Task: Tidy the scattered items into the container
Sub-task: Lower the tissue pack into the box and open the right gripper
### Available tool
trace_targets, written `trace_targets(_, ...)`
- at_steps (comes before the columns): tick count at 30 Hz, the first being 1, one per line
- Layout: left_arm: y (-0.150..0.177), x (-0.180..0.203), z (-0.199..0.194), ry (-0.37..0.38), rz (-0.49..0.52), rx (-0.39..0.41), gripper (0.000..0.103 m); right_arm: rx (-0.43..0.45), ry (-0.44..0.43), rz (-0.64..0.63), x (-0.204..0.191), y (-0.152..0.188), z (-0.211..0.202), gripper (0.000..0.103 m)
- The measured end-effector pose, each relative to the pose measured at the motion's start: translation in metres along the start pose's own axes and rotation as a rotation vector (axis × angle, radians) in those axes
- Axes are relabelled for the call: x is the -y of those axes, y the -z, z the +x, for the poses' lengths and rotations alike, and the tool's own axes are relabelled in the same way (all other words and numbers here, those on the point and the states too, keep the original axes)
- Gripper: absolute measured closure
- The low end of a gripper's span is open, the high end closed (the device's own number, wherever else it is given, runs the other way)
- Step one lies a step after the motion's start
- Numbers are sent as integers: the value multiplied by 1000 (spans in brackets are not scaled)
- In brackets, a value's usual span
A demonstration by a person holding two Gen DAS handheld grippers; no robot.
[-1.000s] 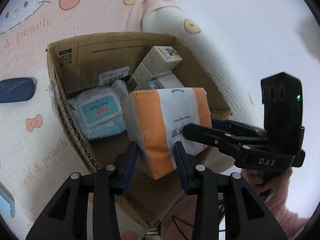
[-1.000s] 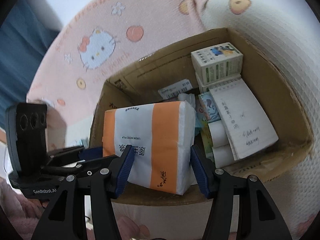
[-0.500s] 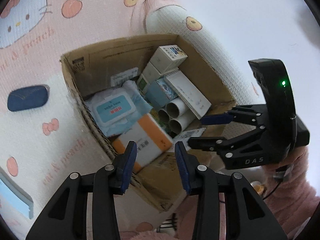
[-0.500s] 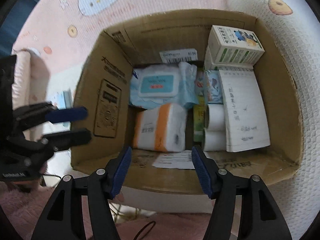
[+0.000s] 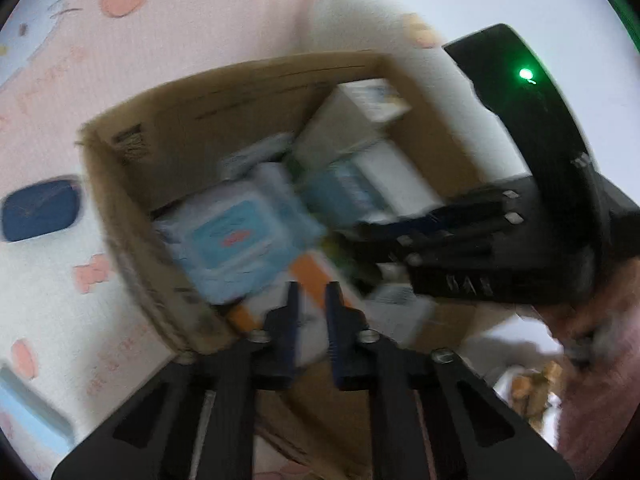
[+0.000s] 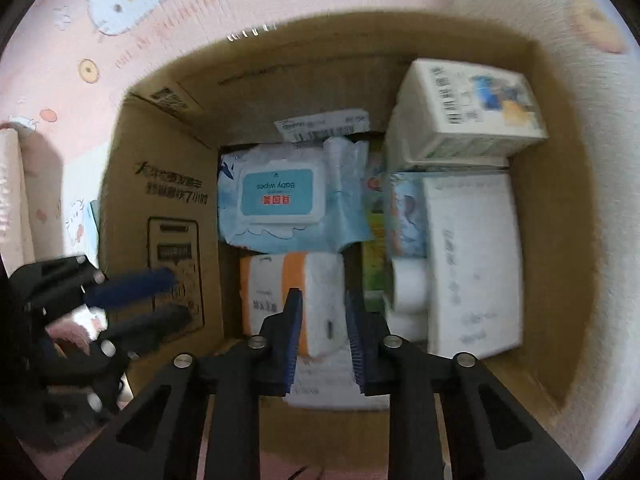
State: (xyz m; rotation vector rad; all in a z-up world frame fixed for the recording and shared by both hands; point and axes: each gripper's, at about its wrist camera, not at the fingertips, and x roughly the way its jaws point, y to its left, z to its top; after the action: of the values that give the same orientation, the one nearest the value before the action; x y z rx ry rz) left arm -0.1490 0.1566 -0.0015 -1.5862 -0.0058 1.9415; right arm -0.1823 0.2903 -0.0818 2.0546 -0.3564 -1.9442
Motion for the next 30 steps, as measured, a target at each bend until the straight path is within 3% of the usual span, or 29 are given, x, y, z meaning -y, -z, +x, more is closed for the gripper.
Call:
trace_targets(1, -4, 0, 0, -9, 7, 6, 99, -93, -205, -36, -7, -3, 6, 85)
trace_targets(4, -14, -6, 2, 2, -26, -27, 99, -173, -269, -37, -16, -9, 25, 85)
trace_targets(9, -22, -5, 3, 19, -15, -26, 99, -268, -185, -85, -24, -5, 58, 85)
trace_targets(14, -28, -12, 12, 33, -55, -52, 99, -339, -208, -30, -16, -9, 80, 85)
trace_targets(18, -29, -7, 12, 6, -41, -52, 99, -350, -107, -140, -39, -8, 89, 87)
trace_targets(21, -31, -10, 13, -10, -41, -51, 99, -425, -130, -113, -45, -6, 102, 87)
trace_targets(25, -31, -14, 10, 9, -57, -49, 99, -411, -165, -116, -41, -6, 92, 87)
trace_targets(30, -31, -15, 6, -1, -65, -33, 99, -377, -253, -25, -26, -5, 70, 87)
